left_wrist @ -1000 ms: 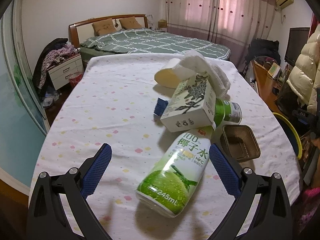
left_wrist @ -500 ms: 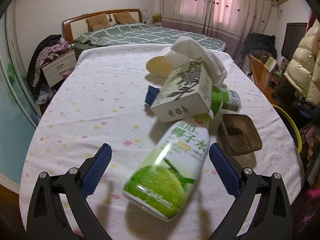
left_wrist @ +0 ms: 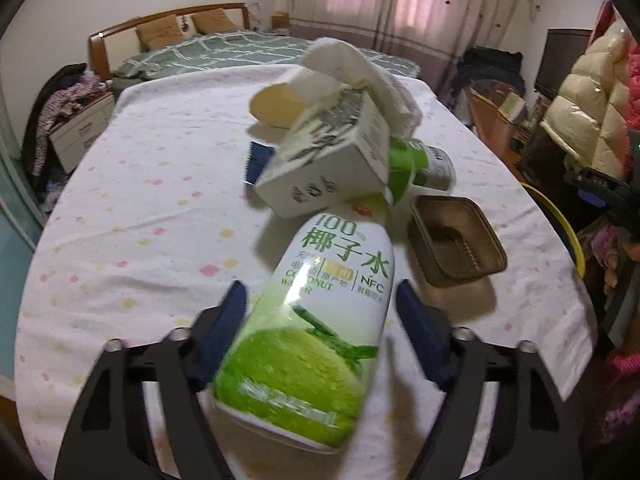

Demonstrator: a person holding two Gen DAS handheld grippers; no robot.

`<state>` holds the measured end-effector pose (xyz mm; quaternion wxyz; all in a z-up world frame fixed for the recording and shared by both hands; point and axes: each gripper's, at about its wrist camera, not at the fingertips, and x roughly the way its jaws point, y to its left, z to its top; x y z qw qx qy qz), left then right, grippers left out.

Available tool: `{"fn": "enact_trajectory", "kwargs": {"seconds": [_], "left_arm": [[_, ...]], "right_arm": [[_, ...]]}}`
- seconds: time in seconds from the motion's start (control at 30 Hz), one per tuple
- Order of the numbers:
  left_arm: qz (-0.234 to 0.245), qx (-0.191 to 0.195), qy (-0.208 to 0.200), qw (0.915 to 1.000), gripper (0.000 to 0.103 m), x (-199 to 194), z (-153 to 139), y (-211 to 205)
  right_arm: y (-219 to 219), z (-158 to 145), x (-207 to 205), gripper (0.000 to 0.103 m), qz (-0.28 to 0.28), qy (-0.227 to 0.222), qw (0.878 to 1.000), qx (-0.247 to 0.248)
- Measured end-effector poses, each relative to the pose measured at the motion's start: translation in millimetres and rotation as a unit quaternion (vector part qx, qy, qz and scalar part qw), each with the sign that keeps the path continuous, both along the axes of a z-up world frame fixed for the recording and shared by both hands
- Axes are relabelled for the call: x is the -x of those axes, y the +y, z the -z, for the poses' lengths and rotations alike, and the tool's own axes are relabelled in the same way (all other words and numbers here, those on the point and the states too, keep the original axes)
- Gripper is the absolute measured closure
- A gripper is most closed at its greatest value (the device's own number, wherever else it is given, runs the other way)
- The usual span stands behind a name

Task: Collect trash
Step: 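Grasp the green coconut water bottle with the left tool and lift it, then carry the coconut water bottle over the bin and open the left tool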

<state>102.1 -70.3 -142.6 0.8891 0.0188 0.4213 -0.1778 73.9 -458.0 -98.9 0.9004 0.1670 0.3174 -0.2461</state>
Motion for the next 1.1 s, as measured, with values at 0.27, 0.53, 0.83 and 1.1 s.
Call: {"fn": "enact_trajectory", "kwargs": {"seconds": [0.27, 0.53, 0.83, 1.1], "left_arm": [[0.032, 0.008, -0.020, 0.9993, 0.051, 13, -15, -1], [0.035, -0.006, -0.077, 0.9964, 0.051, 28, -58, 2], [0.037, -0.009, -0.098, 0.9945, 0.051, 27, -77, 0], [0.051, -0.007, -0.110, 0.9926, 0.051, 26, -90, -15]], "right_arm": [[0, -1, 3, 0.059, -0.007, -0.006, 1.000, -0.009], [4, -5, 7, 0.059, -0.014, -0.015, 1.000, -0.013], [1, -8, 14, 0.059, -0.013, -0.025, 0.999, -0.016], [-8, -12, 23, 0.059, -0.008, -0.033, 0.999, -0.019]]}}
